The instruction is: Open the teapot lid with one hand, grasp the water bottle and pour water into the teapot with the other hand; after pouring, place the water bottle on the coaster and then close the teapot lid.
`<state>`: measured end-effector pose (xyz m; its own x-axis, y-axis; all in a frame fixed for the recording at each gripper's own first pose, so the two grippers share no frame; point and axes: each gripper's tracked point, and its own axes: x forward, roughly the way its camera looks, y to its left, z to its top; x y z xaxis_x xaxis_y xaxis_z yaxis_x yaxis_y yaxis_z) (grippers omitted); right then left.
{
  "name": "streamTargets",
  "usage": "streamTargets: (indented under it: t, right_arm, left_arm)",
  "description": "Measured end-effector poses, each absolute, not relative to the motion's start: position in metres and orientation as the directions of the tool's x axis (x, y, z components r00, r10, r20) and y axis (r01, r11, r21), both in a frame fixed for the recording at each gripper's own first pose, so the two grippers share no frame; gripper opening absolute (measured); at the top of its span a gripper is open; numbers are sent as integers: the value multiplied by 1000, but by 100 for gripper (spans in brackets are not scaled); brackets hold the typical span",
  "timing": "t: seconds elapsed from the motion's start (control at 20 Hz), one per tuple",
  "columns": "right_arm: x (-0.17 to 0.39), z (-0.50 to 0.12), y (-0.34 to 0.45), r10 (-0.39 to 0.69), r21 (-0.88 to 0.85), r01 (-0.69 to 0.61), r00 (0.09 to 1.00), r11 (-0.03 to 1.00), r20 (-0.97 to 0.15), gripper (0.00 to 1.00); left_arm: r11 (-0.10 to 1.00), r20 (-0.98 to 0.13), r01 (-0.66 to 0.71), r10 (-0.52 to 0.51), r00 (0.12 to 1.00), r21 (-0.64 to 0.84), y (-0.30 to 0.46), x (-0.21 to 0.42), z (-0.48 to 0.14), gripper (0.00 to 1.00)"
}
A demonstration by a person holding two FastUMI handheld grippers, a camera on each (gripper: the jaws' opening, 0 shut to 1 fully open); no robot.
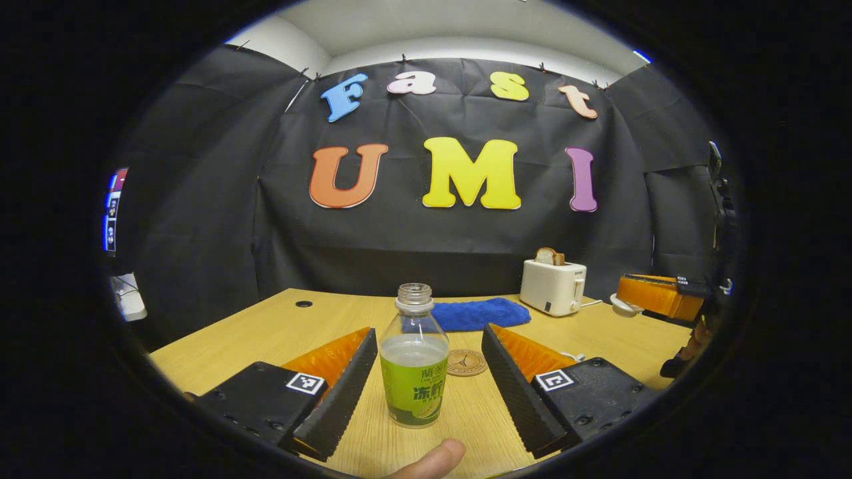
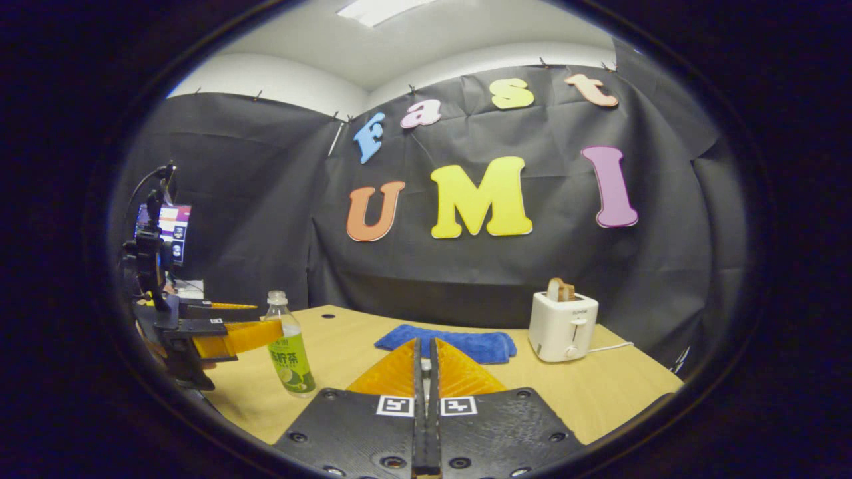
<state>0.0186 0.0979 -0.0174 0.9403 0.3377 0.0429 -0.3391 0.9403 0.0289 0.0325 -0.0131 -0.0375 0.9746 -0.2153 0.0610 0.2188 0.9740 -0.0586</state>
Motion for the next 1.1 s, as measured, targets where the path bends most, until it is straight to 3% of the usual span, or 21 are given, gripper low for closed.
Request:
streamTargets:
  t: [0.35,0.6,0.85,1.0,1.1]
  right_arm:
    - [15,-19,39,241,63,-242,970,968,10,0]
    - [20,-23,28,222,78,-221,975,972,-8,0]
    - [24,-27,22,209,85,-207,978,975,-19,0]
    - [25,-28,20,204,83,-202,979,976,-22,0]
    - [24,-28,19,202,79,-200,979,977,-22,0]
  left_arm:
    - [984,21,173,-173,985,-37,-13,51,-81,99]
    - [985,17,145,-144,989,-89,-8,70,-104,99]
    - [988,38,148,-146,989,-45,-14,75,-102,96]
    - [987,49,160,-159,986,-25,-18,76,-99,80]
    - [988,33,151,-151,988,-30,-15,77,-100,78]
